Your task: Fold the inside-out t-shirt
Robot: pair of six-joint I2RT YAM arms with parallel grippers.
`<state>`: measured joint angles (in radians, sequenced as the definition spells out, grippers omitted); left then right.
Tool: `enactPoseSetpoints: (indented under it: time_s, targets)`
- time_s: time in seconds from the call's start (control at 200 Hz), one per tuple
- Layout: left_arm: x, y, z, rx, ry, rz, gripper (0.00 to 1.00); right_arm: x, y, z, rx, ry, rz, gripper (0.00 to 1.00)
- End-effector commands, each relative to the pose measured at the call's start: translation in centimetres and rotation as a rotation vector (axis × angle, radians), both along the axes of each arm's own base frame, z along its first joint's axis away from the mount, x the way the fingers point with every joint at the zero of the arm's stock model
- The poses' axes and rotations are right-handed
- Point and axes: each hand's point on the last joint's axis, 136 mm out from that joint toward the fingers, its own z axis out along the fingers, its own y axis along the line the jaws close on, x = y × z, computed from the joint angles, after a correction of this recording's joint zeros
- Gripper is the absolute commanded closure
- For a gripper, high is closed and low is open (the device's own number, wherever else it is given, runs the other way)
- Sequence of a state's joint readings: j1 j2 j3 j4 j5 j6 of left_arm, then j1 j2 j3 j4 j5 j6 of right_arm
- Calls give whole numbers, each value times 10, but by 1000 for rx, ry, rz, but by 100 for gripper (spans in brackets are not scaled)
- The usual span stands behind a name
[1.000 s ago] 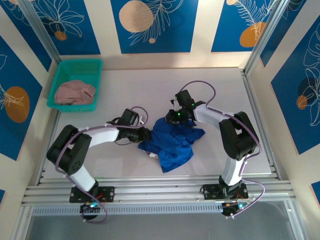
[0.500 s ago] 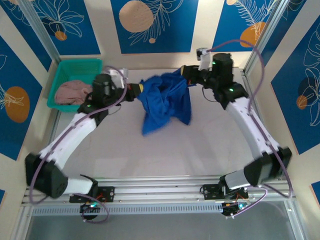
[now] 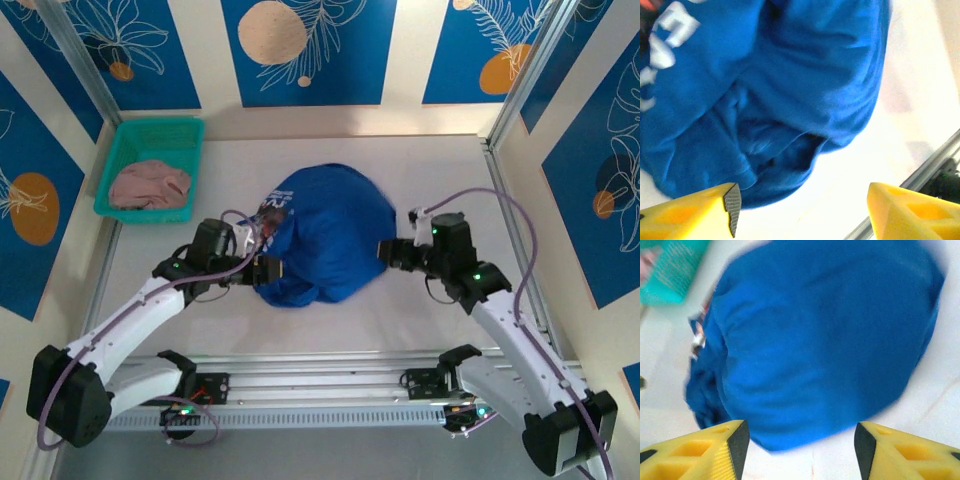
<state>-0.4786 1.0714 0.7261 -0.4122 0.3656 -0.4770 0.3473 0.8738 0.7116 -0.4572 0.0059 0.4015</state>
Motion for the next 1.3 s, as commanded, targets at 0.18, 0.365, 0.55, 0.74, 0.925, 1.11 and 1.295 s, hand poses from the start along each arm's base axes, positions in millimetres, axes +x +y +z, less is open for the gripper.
enactPoseSetpoints:
  time_s: [0.18, 0.365, 0.55, 0.74, 0.925, 1.11, 1.295]
  targets:
    - [53, -4, 9, 170, -95, 49, 26, 36, 41, -35, -52, 83, 43, 37]
    - [73, -6, -21, 277, -36, 42, 26, 55, 90, -39, -11, 58, 184, 37]
    - [61, 12, -39, 329, -12, 84, 26, 76, 158, -58, -5, 32, 308, 35]
    - [42, 14, -51, 278, 17, 98, 25, 114, 187, -88, -89, 34, 296, 48]
    - [35, -23, -60, 206, 45, -11, 29, 118, 160, -52, -96, -3, 252, 92]
    - [52, -25, -76, 310, 49, -31, 64, 82, 113, 12, 95, -7, 199, 100]
    - [72, -26, -26, 315, -124, -57, 100, 46, 61, 52, 162, -27, 123, 100]
